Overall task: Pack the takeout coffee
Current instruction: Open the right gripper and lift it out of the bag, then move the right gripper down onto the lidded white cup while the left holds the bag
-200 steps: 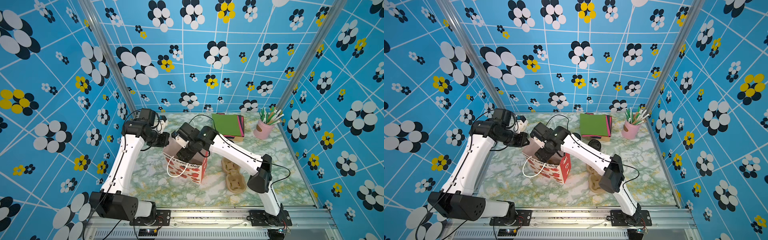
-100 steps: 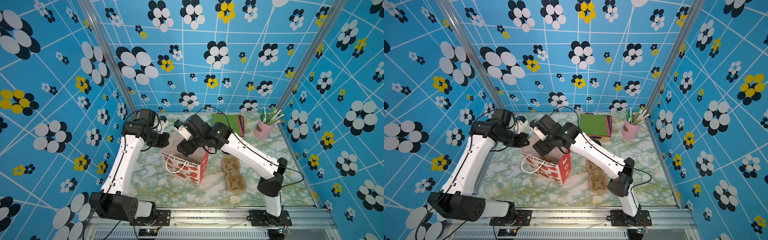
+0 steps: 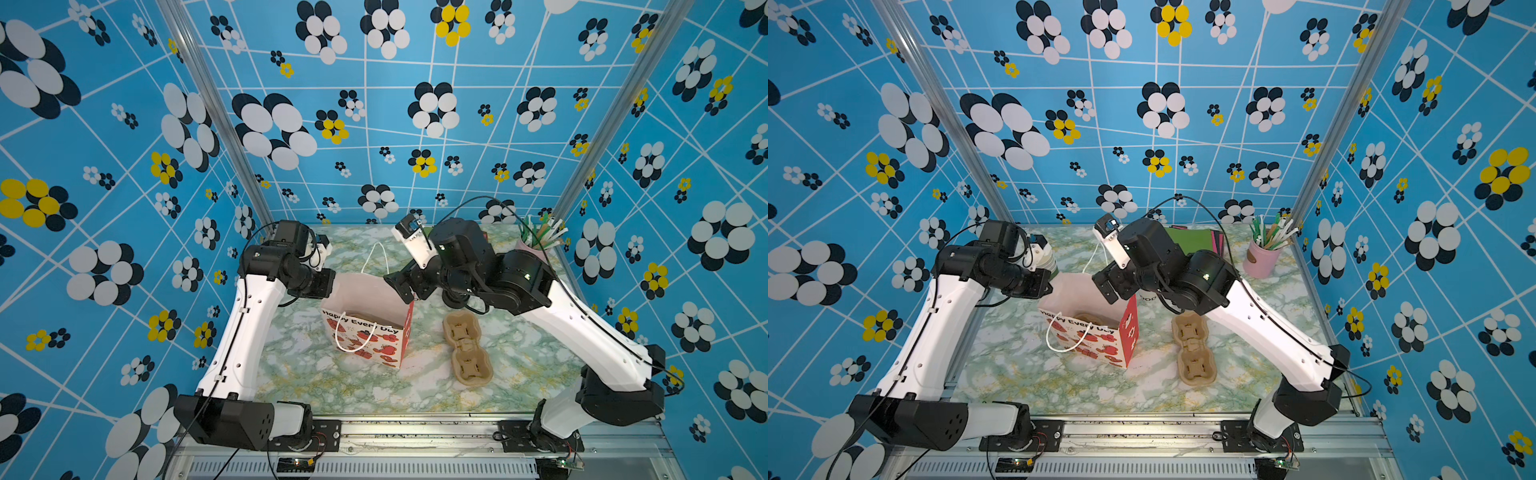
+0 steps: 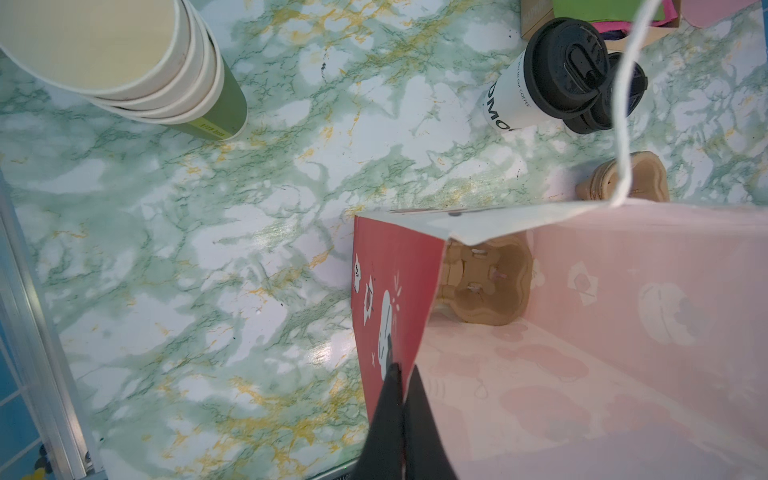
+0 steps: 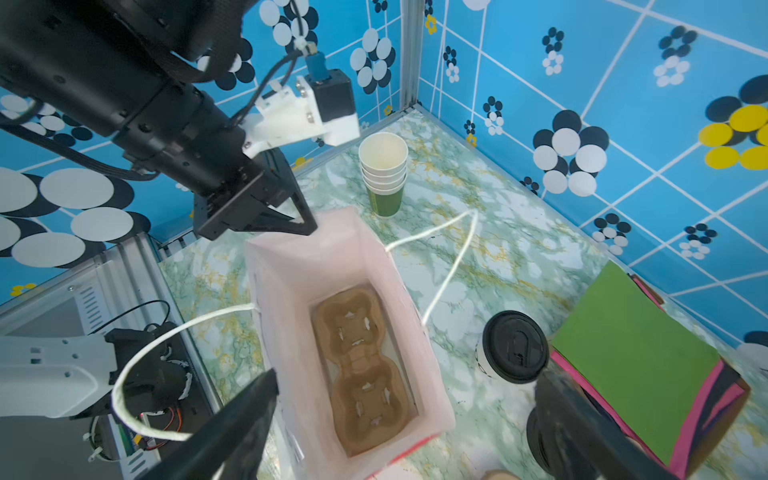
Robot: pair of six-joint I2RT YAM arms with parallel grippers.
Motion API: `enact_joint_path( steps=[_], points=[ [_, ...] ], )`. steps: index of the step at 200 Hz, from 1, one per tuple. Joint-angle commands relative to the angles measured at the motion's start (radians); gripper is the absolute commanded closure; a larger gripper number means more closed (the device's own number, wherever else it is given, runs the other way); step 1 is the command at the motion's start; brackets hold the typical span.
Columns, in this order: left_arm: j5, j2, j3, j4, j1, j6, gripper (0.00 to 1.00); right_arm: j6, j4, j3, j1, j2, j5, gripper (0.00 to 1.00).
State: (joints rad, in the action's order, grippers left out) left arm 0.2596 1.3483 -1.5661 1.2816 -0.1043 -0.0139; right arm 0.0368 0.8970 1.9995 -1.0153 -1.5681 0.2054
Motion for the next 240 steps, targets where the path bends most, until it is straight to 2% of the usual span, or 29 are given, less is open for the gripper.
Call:
enact_joint_path(
  steps=[1, 44, 99, 134, 240],
  points=[
    [-0.044, -0.03, -0.011, 0.051, 0.02, 0.014, 1.0, -0.009, -0.016, -0.075, 0.045, 0.036, 0.055, 0.01],
    [-0.048, -0.064, 0.012, 0.058, 0.065, 0.015, 1.0, 0.02, -0.014, -0.188, 0.147, 0.068, 0.04, 0.01],
    [-0.023, -0.109, 0.067, 0.042, 0.129, 0.014, 1.0, 0.036, 0.047, -0.167, 0.206, -0.061, 0.094, 0.01],
    [-0.008, -0.108, 0.087, 0.032, 0.138, 0.003, 1.0, 0.076, 0.012, -0.164, 0.253, -0.125, 0.031, 0.01],
    [0.04, -0.099, 0.117, -0.008, 0.139, 0.008, 1.0, 0.035, 0.129, 0.059, 0.321, -0.453, -0.078, 0.01]
  ],
)
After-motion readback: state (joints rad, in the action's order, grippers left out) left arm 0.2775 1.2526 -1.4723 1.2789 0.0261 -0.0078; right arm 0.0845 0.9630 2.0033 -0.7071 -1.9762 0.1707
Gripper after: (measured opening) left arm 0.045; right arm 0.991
